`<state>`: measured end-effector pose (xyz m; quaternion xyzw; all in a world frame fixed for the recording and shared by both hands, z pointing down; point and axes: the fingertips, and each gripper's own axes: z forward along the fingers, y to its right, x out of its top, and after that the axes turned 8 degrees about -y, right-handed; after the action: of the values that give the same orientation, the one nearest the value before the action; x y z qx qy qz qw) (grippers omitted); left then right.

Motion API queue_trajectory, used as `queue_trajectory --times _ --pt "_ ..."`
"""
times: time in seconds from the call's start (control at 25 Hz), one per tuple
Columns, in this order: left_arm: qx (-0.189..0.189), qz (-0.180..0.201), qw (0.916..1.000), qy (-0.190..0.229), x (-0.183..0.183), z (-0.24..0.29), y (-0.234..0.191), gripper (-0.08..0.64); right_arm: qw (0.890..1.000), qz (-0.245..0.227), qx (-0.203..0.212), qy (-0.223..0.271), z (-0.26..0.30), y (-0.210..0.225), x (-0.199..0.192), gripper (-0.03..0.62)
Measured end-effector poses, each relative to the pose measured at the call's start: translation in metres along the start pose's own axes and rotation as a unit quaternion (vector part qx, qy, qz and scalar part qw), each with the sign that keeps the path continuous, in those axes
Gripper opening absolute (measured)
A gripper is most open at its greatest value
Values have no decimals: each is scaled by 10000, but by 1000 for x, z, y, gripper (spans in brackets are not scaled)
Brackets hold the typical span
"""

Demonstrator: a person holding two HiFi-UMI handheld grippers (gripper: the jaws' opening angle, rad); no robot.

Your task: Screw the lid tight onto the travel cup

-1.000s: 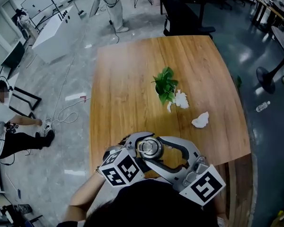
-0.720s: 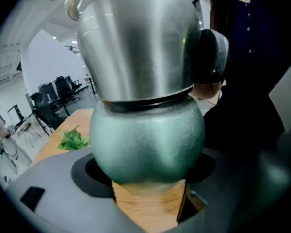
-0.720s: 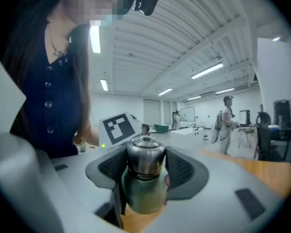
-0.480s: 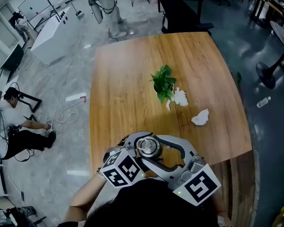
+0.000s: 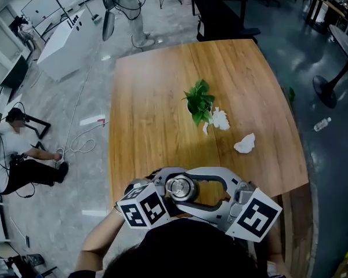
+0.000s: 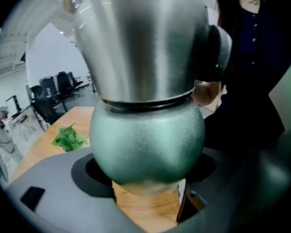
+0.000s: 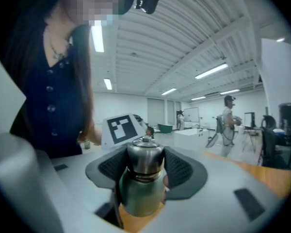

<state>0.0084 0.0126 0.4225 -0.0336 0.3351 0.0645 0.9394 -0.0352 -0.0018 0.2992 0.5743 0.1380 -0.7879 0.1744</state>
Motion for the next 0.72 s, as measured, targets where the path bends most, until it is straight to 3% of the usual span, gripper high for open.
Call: queue_trajectory --times 0.12,0.24,0.32,0.44,0.52,0.6,0.72 --pt "-740 620 9952 185 3 -3 30 385 9945 -473 921 -129 -9 -24 -4 242" --pt "-1148 599 9898 599 13 -7 41 385 9934 120 1091 346 -14 -23 7 242" --pt "-963 262 9920 775 19 -7 32 385 9961 245 732 417 -11 -13 7 242" --pt "-116 -202 9982 552 15 -4 2 385 9990 270 -117 340 -5 2 4 242" --pt "359 -412 9978 368 11 -3 -12 385 9970 384 -590 333 -3 11 3 243" --pt "463 -395 9976 320 8 -3 -15 385 9960 493 -652 347 -2 11 4 242" --pt "203 35 9995 228 5 -5 -4 385 9981 508 -148 322 -2 0 7 255"
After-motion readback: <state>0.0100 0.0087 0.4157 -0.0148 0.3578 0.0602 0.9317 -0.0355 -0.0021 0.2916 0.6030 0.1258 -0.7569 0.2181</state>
